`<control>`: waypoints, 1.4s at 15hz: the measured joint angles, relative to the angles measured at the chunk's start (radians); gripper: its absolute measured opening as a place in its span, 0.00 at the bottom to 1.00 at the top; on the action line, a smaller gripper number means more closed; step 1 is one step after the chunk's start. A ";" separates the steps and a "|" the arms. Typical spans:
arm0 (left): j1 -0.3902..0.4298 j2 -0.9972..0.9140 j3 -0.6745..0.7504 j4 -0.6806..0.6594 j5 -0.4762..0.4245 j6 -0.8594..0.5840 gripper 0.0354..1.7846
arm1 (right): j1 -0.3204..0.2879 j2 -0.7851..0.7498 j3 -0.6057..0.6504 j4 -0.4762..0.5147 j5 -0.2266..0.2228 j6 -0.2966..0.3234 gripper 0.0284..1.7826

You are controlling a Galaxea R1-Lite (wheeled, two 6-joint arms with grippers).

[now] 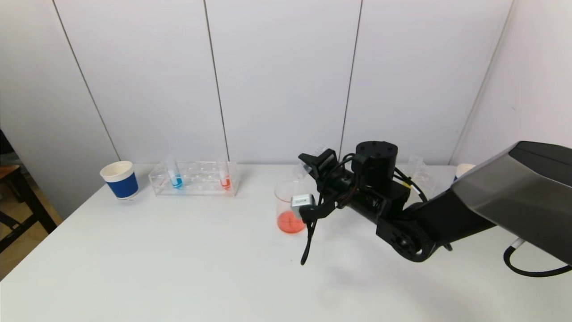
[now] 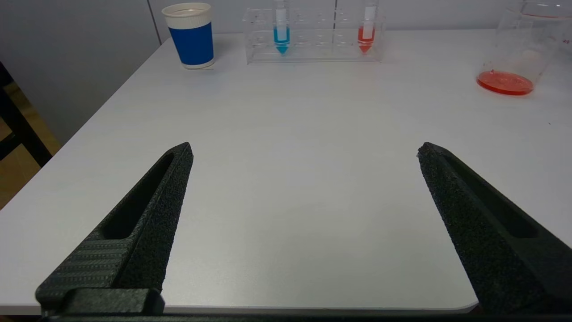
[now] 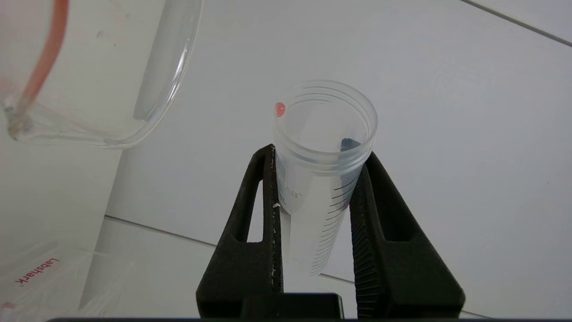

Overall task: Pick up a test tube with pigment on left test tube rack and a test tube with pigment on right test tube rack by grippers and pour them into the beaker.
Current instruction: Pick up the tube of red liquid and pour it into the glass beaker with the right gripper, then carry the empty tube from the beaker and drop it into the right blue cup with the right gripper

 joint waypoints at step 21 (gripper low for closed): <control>0.000 0.000 0.000 0.000 0.000 0.000 0.99 | 0.024 -0.004 0.011 -0.065 0.031 0.240 0.27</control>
